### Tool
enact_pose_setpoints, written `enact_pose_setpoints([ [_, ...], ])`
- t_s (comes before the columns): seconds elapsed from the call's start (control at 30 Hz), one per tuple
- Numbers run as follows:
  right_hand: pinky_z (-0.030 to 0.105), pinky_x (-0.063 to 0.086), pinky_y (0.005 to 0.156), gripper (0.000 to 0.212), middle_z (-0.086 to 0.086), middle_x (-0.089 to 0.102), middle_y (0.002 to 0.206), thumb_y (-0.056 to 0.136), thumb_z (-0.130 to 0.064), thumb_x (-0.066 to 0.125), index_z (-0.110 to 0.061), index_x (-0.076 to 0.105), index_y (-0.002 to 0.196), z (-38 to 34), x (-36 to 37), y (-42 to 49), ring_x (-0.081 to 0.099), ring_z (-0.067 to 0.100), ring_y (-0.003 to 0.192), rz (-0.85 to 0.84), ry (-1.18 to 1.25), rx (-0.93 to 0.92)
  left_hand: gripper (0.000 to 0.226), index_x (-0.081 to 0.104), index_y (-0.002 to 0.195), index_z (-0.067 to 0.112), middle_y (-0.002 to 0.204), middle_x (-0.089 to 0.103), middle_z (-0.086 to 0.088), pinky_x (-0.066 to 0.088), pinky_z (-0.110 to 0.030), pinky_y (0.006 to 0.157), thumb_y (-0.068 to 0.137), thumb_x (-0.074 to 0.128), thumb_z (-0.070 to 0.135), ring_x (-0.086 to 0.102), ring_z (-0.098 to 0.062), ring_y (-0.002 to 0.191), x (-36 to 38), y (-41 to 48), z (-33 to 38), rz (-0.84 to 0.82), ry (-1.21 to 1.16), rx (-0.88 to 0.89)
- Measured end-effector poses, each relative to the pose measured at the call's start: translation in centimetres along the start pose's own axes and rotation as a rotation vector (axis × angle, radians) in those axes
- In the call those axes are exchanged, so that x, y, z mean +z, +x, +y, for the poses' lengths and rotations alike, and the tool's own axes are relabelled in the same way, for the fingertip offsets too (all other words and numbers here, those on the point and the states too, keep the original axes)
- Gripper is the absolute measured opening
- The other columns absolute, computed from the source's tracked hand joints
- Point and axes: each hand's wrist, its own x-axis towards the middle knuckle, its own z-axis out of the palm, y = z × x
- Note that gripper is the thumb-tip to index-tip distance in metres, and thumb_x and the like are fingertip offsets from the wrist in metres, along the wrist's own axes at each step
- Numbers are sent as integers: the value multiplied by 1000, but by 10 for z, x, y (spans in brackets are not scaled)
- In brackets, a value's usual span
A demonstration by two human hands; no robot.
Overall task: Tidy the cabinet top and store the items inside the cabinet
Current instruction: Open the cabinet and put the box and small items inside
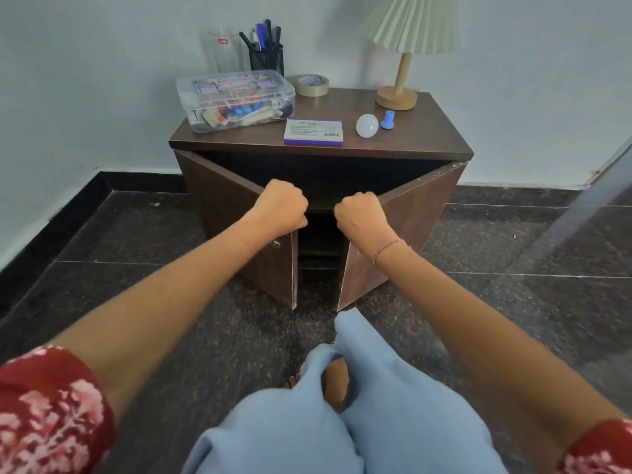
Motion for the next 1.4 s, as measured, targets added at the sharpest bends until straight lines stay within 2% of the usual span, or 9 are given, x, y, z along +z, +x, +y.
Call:
enact_pose_setpoints([
  [0.07,38,50,84,31,12,64,99,86,-23,66,-9,61,114,-16,4,-10,62,26,96,-101,-312,-49,28,64,107,12,94,65,-5,49,-37,76,93,51,33,63,-20,87,-11,-3,9,-220,138,38],
  [0.17,50,34,109,58,23,47,137,84,-32,65,-4,47,132,-51,31,-20,39,40,133,-160,-784,-68,56,42,137,8,137,47,-19,35,-56,104,91,51,40,42,-40,129,6,-7,43,-360,579,60],
  [0.33,45,35,110,48,17,50,135,91,-25,58,-7,47,135,-67,79,-7,43,35,132,-286,-732,-179,74,30,145,14,143,43,-18,-13,-67,108,90,26,64,25,-41,140,54,-23,79,-307,1081,77],
  [0.47,41,41,106,38,12,55,128,93,-21,58,-11,52,129,-62,117,-5,49,31,127,-320,-782,-330,48,48,131,6,123,51,-23,34,-54,107,95,48,38,46,-37,126,92,-16,82,-283,905,241],
  [0.6,31,46,97,30,7,59,119,92,-17,59,-14,56,122,-68,136,5,56,25,118,-314,-756,-342,22,62,104,2,109,63,-16,50,-41,92,84,64,9,61,-29,108,115,-12,87,-355,866,243],
  [0.67,27,45,95,31,4,59,119,93,-16,59,-16,56,123,-71,151,9,56,22,116,-308,-757,-406,6,64,88,1,107,65,-11,52,-41,87,84,63,6,63,-29,103,125,-6,89,-401,877,305],
  [0.8,27,44,98,35,2,59,126,91,-10,61,-19,58,124,-72,168,10,55,22,121,-344,-764,-504,20,65,103,7,103,65,-11,51,-40,74,85,59,2,63,-28,98,132,-4,87,-430,894,431],
  [1.03,33,45,101,34,3,60,129,94,-14,58,-18,59,127,-59,162,-21,56,25,121,-362,-660,-523,33,57,126,5,128,57,-12,45,-44,95,95,47,1,52,-31,120,130,-25,75,-542,748,585],
  [1.4,45,42,104,35,16,62,126,89,7,54,1,57,124,-16,171,-119,58,31,118,-526,-406,-270,40,47,123,-21,120,54,-38,34,-61,102,90,26,-11,52,-51,113,171,-138,16,-255,718,419],
])
